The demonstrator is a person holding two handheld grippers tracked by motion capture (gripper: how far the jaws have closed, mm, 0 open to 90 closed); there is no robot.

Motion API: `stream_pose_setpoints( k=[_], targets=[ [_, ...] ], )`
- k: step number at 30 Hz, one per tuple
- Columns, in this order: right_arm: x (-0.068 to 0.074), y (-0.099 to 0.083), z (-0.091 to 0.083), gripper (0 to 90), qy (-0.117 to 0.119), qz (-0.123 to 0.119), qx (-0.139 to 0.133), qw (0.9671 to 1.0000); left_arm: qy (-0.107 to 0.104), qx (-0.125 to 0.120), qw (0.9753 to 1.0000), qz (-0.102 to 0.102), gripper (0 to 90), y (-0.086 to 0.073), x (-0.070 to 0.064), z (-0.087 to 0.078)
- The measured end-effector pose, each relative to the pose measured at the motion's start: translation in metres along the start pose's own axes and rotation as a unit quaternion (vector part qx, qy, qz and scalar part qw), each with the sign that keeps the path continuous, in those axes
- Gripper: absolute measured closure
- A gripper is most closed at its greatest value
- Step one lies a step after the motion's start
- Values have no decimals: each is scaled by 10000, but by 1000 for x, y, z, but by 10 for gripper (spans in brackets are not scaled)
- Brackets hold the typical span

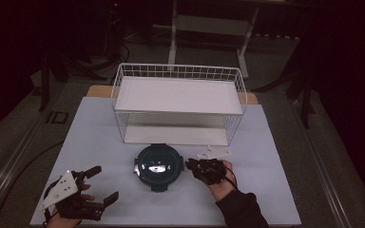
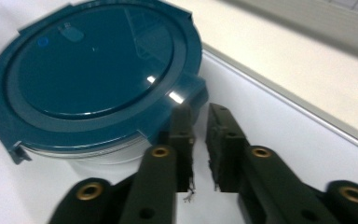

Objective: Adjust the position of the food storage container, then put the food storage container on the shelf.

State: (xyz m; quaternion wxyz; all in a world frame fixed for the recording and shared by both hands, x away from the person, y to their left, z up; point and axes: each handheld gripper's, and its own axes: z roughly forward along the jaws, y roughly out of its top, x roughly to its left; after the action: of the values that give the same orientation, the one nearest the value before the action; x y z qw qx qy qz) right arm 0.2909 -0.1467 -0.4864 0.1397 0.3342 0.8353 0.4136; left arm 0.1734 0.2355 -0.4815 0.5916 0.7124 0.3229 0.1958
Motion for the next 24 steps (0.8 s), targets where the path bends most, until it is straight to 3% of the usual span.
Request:
stream_pose_setpoints(
  k=[2, 7, 10, 15, 24],
  targets=[
    [0, 0, -6, 674, 42, 26, -84, 10000, -22, 20, 10000, -15, 0, 0, 0, 0],
    [2, -1, -16, 343, 133, 47, -401, 9991, -71, 82, 9999, -23, 0, 2, -2, 1],
    [5, -2, -21, 200, 289, 16, -557, 9980, -107, 151, 9998, -10, 0, 3, -4, 1],
    [5, 0, -31, 132, 621, 87, -830, 9946, -159, 239, 9996, -68, 0, 9, -6, 3],
    [9, 5, -50, 167, 568, -321, -1180, 9909, -136, 501, 9980, -349, 0, 29, -3, 5]
  ],
)
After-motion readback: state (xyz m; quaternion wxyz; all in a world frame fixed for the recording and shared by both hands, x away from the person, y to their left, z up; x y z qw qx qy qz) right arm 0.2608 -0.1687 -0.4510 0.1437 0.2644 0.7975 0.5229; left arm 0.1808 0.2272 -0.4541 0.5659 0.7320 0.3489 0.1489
